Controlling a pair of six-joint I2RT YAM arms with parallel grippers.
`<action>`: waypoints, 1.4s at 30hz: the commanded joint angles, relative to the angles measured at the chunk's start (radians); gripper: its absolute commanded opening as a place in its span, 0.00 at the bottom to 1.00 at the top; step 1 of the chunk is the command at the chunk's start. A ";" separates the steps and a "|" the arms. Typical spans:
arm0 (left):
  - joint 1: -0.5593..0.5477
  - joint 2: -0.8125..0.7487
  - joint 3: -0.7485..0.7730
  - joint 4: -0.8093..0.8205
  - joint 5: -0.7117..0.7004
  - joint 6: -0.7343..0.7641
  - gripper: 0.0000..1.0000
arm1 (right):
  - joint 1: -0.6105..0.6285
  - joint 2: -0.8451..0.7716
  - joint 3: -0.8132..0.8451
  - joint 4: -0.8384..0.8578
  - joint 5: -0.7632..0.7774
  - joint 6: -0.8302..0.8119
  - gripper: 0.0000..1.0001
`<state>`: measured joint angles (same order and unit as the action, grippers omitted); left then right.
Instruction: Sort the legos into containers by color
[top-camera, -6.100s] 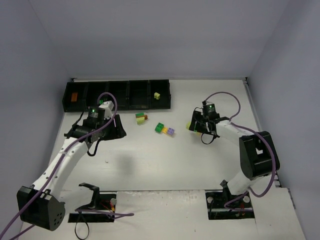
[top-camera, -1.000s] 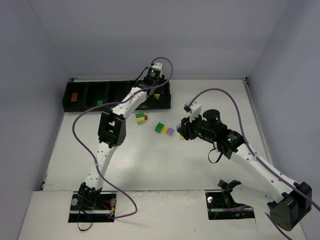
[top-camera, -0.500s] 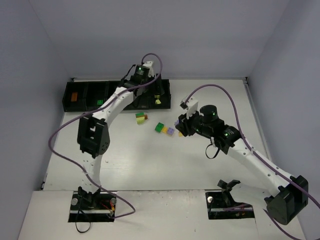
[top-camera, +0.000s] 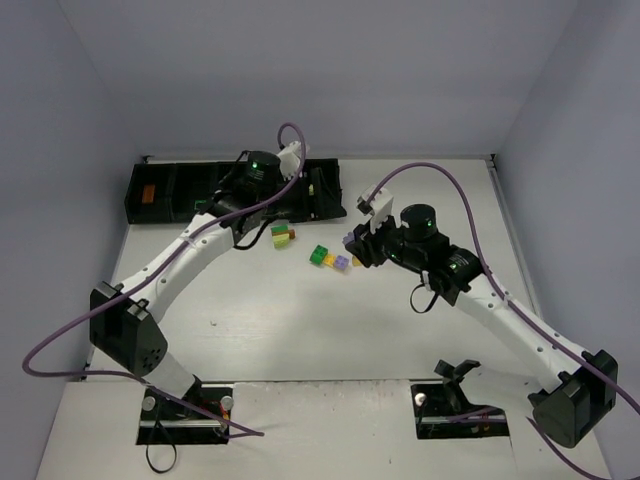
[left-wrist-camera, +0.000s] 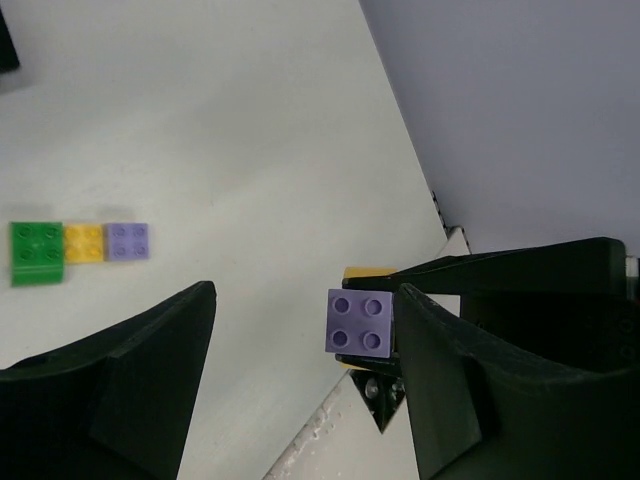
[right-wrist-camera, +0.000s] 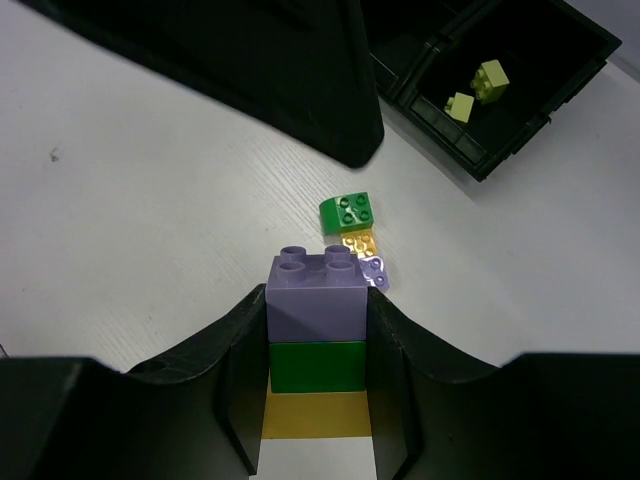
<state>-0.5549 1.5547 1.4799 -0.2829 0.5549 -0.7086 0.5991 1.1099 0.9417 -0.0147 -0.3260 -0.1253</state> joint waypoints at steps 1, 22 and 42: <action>-0.031 -0.022 -0.006 0.064 0.025 -0.043 0.65 | 0.022 0.001 0.051 0.075 -0.030 -0.007 0.00; -0.086 -0.022 -0.009 -0.044 0.086 -0.014 0.63 | 0.044 0.016 0.074 0.075 0.010 -0.019 0.00; -0.102 0.044 -0.003 -0.039 0.131 0.004 0.51 | 0.044 0.061 0.111 0.085 0.004 -0.045 0.00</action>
<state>-0.6369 1.5990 1.4460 -0.3557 0.6434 -0.7185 0.6369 1.1698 0.9844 -0.0319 -0.3229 -0.1589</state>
